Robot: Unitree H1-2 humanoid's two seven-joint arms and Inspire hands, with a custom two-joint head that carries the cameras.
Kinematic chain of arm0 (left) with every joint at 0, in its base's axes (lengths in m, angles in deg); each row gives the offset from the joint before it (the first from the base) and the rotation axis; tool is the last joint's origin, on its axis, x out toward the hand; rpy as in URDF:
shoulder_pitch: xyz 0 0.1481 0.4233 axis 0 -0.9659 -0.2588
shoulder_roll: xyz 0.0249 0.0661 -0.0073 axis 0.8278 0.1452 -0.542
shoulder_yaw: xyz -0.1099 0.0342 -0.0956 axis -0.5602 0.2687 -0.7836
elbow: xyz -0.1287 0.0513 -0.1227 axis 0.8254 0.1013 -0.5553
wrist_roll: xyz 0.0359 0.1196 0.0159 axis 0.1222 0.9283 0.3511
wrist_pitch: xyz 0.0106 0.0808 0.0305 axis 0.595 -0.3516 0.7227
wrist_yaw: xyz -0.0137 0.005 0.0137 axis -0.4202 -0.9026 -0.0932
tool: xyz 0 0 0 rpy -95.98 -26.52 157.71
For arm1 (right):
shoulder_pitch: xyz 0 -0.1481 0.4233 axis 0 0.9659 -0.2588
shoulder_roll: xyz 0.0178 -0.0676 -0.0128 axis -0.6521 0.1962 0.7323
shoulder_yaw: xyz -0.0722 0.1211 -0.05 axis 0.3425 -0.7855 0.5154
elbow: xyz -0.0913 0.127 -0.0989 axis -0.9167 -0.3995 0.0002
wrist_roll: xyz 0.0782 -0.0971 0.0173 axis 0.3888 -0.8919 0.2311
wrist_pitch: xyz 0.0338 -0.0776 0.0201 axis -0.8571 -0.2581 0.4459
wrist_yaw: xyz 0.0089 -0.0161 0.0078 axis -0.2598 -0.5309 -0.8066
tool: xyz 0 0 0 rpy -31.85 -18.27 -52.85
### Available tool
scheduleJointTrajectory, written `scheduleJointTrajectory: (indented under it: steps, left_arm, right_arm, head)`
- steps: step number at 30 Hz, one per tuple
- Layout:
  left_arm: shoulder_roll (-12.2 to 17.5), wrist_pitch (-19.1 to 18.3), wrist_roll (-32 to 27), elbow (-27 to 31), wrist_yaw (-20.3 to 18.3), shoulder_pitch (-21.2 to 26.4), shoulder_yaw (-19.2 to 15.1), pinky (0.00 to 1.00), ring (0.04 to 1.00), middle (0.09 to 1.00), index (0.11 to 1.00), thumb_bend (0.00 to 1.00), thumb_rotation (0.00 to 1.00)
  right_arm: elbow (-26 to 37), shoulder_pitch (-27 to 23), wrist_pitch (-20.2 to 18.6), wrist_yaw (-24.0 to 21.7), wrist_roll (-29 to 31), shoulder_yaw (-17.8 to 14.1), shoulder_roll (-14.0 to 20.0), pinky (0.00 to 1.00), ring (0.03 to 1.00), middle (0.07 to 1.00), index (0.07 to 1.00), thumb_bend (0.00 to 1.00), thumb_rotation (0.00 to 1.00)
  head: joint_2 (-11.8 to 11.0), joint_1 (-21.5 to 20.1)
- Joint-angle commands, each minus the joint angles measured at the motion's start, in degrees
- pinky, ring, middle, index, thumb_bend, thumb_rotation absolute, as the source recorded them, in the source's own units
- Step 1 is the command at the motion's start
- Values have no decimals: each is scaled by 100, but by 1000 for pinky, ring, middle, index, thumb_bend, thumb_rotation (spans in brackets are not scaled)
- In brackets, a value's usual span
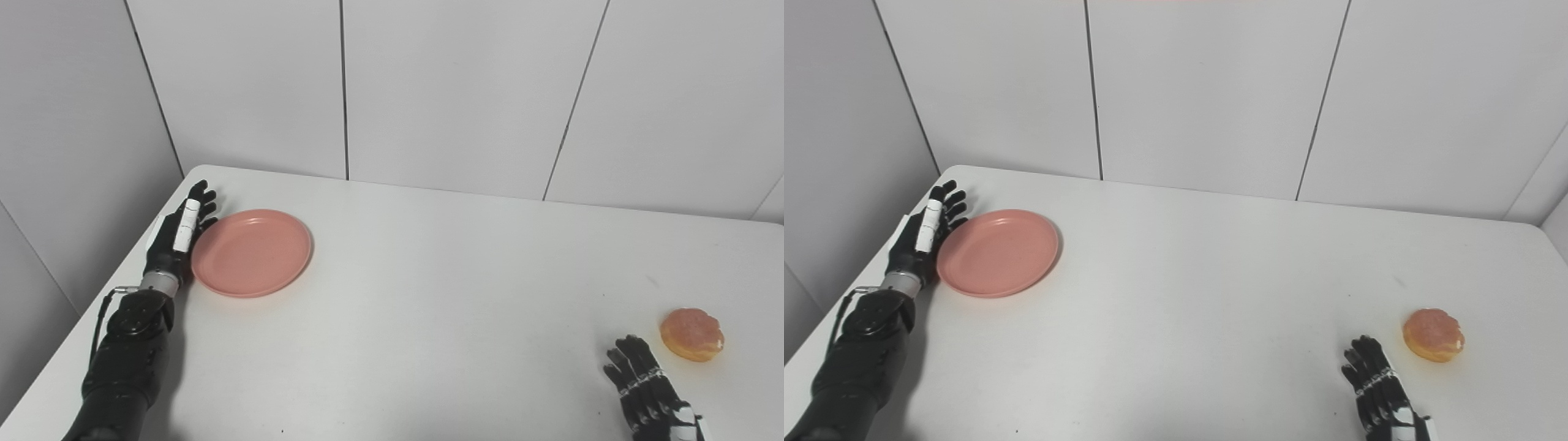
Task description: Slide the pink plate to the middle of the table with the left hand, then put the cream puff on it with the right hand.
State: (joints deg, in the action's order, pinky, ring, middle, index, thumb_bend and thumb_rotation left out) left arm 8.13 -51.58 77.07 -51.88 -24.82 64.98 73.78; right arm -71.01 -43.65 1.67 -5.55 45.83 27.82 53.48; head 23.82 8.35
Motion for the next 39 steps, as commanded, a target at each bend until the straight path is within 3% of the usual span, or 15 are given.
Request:
scheduleJointTrajectory:
  steps: [1,18,24,32,39]
  left_arm:
    - [155,33,-56,180,-152,125,14,943,972,963,936,924,978]
    - [-220,303,-158,-140,-430,72,168,863,929,949,916,939,963]
    - [-476,149,-146,272,-387,-59,279,840,925,932,907,996,932]
    - [-646,-152,-155,773,-335,-171,424,815,905,931,910,948,965]
    - [-852,-359,-125,1200,-263,-214,472,848,901,924,898,971,946]
  right_arm:
    - [-711,46,-264,58,-41,2,4,945,931,926,899,848,936]
    - [-670,59,-305,104,-102,25,-17,958,931,930,904,822,944]
    - [-693,41,-303,122,-115,28,-39,957,931,930,902,829,940]
    - [-661,52,-300,127,-142,39,-64,951,926,923,899,825,945]
    - [-680,37,-284,120,-144,39,-66,954,927,923,899,823,941]
  head:
    - [1,3]
    - [26,-65]
    - [18,-84]
    - [26,-126]
    - [15,-133]
